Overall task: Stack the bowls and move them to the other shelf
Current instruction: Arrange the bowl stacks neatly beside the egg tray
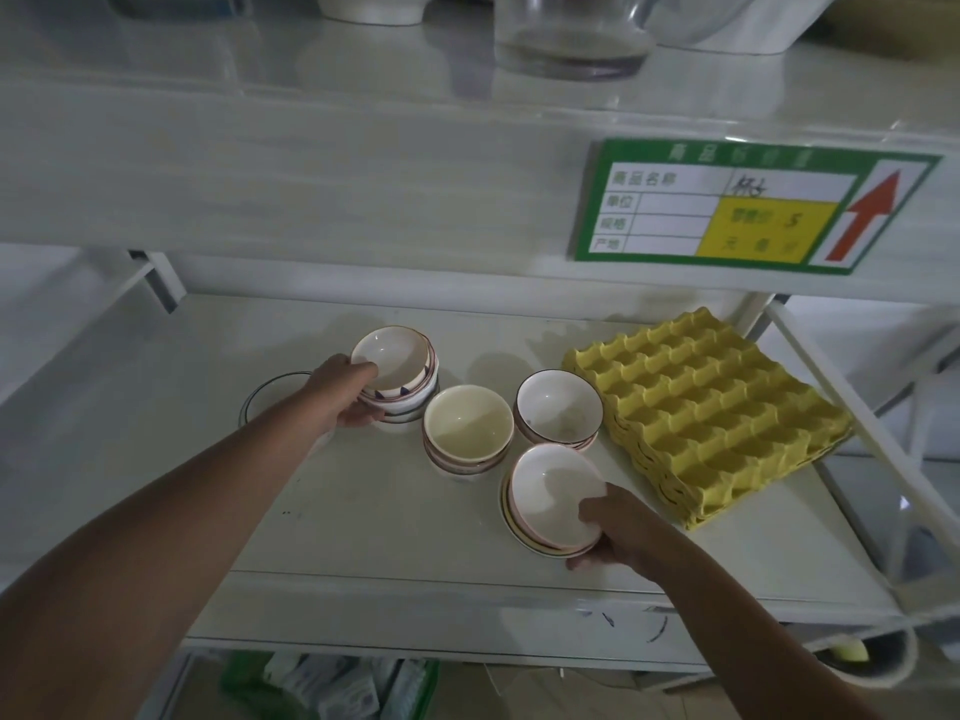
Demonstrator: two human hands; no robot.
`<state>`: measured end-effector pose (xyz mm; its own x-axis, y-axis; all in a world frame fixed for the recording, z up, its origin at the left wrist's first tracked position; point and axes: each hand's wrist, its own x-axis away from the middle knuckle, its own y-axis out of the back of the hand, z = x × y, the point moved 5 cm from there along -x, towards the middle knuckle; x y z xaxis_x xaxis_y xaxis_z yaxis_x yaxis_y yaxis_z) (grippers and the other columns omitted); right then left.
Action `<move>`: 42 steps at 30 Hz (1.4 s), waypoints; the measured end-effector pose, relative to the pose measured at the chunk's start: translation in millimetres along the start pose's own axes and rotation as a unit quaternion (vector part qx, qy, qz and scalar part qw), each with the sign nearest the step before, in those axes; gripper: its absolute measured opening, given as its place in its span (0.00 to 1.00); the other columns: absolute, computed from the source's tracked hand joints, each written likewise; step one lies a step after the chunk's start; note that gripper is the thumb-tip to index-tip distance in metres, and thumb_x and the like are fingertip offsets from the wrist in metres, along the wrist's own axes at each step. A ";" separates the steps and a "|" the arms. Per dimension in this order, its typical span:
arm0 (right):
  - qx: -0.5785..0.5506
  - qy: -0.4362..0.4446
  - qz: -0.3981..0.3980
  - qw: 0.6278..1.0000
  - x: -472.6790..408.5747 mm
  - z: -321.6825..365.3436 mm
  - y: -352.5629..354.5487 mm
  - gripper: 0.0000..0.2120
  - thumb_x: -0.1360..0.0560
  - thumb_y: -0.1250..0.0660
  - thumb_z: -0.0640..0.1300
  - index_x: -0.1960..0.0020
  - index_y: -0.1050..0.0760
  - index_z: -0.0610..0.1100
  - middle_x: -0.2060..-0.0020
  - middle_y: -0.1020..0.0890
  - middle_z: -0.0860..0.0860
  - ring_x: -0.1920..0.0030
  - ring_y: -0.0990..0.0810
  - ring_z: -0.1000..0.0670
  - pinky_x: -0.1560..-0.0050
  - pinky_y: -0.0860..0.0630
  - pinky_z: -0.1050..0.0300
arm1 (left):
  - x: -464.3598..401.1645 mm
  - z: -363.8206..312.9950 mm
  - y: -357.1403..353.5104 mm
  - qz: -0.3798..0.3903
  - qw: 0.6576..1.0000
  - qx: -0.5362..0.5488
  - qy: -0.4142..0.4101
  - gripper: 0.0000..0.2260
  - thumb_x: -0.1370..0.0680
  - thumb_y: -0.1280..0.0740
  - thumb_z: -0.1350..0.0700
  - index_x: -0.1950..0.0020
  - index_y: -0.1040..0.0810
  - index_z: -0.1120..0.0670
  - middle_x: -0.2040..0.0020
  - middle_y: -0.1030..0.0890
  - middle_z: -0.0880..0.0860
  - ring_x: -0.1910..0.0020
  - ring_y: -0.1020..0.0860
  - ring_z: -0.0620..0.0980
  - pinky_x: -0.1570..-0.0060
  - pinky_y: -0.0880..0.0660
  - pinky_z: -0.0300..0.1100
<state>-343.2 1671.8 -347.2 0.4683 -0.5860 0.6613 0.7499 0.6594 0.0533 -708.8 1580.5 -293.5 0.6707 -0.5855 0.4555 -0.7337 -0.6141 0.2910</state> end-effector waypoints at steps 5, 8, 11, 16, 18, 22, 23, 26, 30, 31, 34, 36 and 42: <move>-0.004 0.002 -0.009 1.000 6.9 9.9 10.4 0.25 0.25 0.39 0.33 0.29 0.32 0.39 0.43 0.24 0.38 0.54 0.18 0.36 0.64 0.15 0.44 | 6.8 -1.4 -1.2 0.000 1.000 0.022 -0.008 0.15 0.24 0.39 0.56 0.39 0.31 0.59 0.55 0.23 0.59 0.66 0.18 0.61 0.75 0.23 0.41; -0.008 -0.011 -0.009 1.000 18.7 15.5 11.7 0.33 0.34 0.36 0.37 0.28 0.32 0.39 0.42 0.25 0.37 0.52 0.18 0.35 0.64 0.15 0.44 | 8.9 -1.5 -0.8 0.002 1.000 0.020 -0.008 0.16 0.24 0.38 0.55 0.39 0.31 0.58 0.51 0.23 0.60 0.63 0.17 0.62 0.75 0.23 0.41; -0.008 -0.004 -0.004 1.000 29.2 26.8 14.7 0.30 0.32 0.35 0.35 0.30 0.32 0.40 0.43 0.25 0.38 0.52 0.18 0.36 0.62 0.15 0.43 | 11.8 -1.3 0.6 0.002 1.000 0.022 -0.012 0.15 0.25 0.38 0.55 0.40 0.31 0.58 0.50 0.23 0.61 0.63 0.17 0.63 0.70 0.20 0.45; 0.006 -0.003 -0.022 1.000 40.9 72.1 24.2 0.16 0.21 0.43 0.30 0.34 0.33 0.35 0.53 0.22 0.39 0.60 0.18 0.37 0.68 0.16 0.48 | 17.5 -1.0 2.3 -0.008 0.999 0.043 -0.015 0.18 0.25 0.37 0.55 0.37 0.33 0.59 0.43 0.24 0.62 0.62 0.17 0.63 0.66 0.19 0.49; 0.017 0.001 -0.032 0.999 42.0 97.5 27.1 0.13 0.20 0.43 0.30 0.36 0.36 0.35 0.54 0.22 0.38 0.61 0.18 0.35 0.68 0.16 0.48 | 20.6 -1.7 3.6 -0.022 0.998 0.050 -0.015 0.22 0.25 0.36 0.54 0.33 0.35 0.56 0.39 0.26 0.60 0.59 0.16 0.64 0.63 0.19 0.51; 0.023 0.008 -0.059 0.998 24.3 133.3 27.8 0.14 0.20 0.44 0.31 0.35 0.39 0.36 0.53 0.24 0.37 0.67 0.16 0.35 0.72 0.17 0.50 | 29.4 -3.4 6.5 -0.055 0.997 0.061 -0.012 0.27 0.25 0.37 0.54 0.27 0.40 0.52 0.38 0.27 0.59 0.58 0.17 0.65 0.57 0.19 0.56; 0.025 0.006 -0.063 0.998 16.9 136.2 26.2 0.16 0.20 0.44 0.31 0.33 0.39 0.36 0.53 0.24 0.37 0.70 0.16 0.36 0.75 0.17 0.50 | 31.9 -4.1 7.9 -0.065 0.996 0.058 -0.015 0.27 0.25 0.36 0.54 0.28 0.40 0.51 0.39 0.26 0.60 0.59 0.17 0.64 0.56 0.19 0.58; 0.045 0.007 -0.070 0.997 -4.3 137.3 21.2 0.23 0.20 0.45 0.32 0.26 0.40 0.37 0.51 0.25 0.38 0.68 0.16 0.36 0.76 0.17 0.51 | 37.5 -5.5 14.3 -0.111 0.992 0.041 -0.037 0.28 0.28 0.35 0.52 0.29 0.39 0.51 0.40 0.25 0.60 0.62 0.18 0.61 0.62 0.19 0.58; 0.084 0.002 -0.090 0.992 -21.1 135.5 19.9 0.24 0.20 0.45 0.33 0.24 0.41 0.37 0.53 0.24 0.37 0.64 0.18 0.36 0.70 0.18 0.51 | 48.6 -2.9 19.7 -0.182 0.979 -0.044 -0.085 0.28 0.34 0.34 0.47 0.35 0.33 0.51 0.40 0.31 0.58 0.55 0.19 0.64 0.65 0.19 0.59; 0.096 -0.001 -0.095 0.991 -23.6 135.1 20.8 0.24 0.20 0.44 0.34 0.25 0.40 0.36 0.54 0.23 0.37 0.64 0.17 0.36 0.68 0.18 0.51 | 50.8 -0.3 18.7 -0.187 0.976 -0.065 -0.093 0.27 0.35 0.35 0.46 0.37 0.33 0.51 0.41 0.32 0.57 0.54 0.19 0.65 0.60 0.19 0.61; 0.119 -0.006 -0.101 0.988 -32.3 134.2 25.9 0.24 0.22 0.42 0.35 0.26 0.39 0.36 0.55 0.20 0.36 0.54 0.13 0.35 0.56 0.15 0.47 | 63.1 -1.1 9.7 -0.192 0.967 -0.116 -0.121 0.22 0.28 0.34 0.51 0.37 0.32 0.57 0.41 0.33 0.59 0.48 0.22 0.66 0.49 0.22 0.59; 0.130 -0.008 -0.106 0.986 -34.1 134.5 29.2 0.23 0.22 0.41 0.36 0.28 0.37 0.35 0.55 0.19 0.36 0.54 0.14 0.36 0.50 0.15 0.47 | 70.6 -5.6 4.7 -0.220 0.950 -0.163 -0.152 0.18 0.25 0.34 0.57 0.38 0.31 0.61 0.41 0.31 0.61 0.44 0.25 0.64 0.46 0.26 0.55; 0.168 -0.010 -0.098 0.981 -32.7 130.9 34.0 0.20 0.23 0.41 0.39 0.32 0.34 0.35 0.59 0.19 0.37 0.72 0.19 0.45 0.77 0.23 0.60 | 104.3 -45.1 -29.5 -0.215 0.920 -0.111 -0.310 0.07 0.27 0.35 0.61 0.50 0.25 0.58 0.55 0.23 0.56 0.57 0.26 0.54 0.59 0.32 0.42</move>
<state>-394.1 1775.0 -269.1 0.3185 -0.7099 0.6282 0.6272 0.6547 0.4219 -622.2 1561.4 -216.6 0.7871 -0.5453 -0.2884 -0.3441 -0.7762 0.5283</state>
